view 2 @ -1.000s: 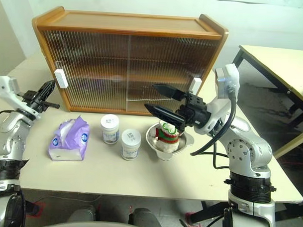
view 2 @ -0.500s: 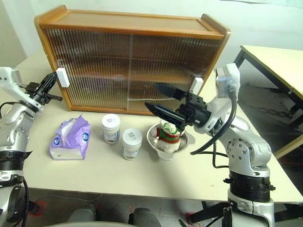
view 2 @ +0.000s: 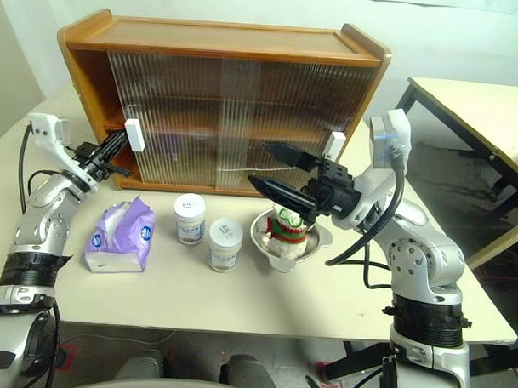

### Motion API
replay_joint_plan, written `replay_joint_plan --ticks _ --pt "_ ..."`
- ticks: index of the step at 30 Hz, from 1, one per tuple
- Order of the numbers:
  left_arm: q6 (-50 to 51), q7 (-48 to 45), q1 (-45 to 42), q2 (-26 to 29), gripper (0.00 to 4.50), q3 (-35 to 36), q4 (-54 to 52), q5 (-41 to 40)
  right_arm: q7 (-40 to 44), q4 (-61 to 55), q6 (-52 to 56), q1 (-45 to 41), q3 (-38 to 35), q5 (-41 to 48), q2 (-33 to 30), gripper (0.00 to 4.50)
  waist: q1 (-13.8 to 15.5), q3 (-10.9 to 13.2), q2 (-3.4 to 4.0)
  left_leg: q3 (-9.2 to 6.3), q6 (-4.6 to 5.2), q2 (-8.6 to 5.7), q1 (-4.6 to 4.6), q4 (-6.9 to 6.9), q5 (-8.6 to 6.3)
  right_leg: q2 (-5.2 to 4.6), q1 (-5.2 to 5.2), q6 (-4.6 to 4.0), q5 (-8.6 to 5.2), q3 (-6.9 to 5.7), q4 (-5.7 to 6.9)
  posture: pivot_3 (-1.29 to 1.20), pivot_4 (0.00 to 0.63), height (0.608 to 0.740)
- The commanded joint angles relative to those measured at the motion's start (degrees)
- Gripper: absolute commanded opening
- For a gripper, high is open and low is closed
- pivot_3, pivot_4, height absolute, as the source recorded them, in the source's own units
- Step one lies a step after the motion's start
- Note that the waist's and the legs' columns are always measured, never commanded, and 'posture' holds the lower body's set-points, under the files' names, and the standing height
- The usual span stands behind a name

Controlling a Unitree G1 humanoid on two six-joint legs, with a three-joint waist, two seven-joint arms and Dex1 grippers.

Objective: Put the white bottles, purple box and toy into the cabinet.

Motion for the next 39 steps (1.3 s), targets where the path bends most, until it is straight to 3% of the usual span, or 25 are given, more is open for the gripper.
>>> replay_joint_plan --ticks 1,26,39 --pt "1.2 -2.1 -1.4 -0.5 0.01 -2.3 0.3 0.7 -0.3 -0.9 -0.7 0.2 -0.9 0.3 0.0 4.5 -0.1 0.0 0.0 0.0 0.0 0.0 0.0 0.0 0.0 0.0 0.0 0.0 0.0 0.01 0.0 -0.12 0.0 0.74" --pt "-2.5 -11.2 -11.9 -7.5 0.01 -10.0 16.8 5.5 -2.8 -4.0 -0.7 2.8 -2.3 1.4 -0.3 4.5 -1.5 0.0 0.0 0.0 0.1 -0.04 -0.12 0.05 -0.02 -0.03 -0.04 0.36 0.11 0.09 -0.15 -0.18 0.0 0.74" --pt "-3.2 -10.9 -10.8 -7.6 0.01 -8.5 15.6 5.5 -2.6 -3.3 -0.8 2.4 -1.7 1.2 0.1 4.5 -2.1 0.0 0.0 0.0 0.18 -0.05 -0.29 0.07 -0.03 -0.03 -0.2 0.53 0.15 0.09 -0.17 -0.16 0.0 0.74"
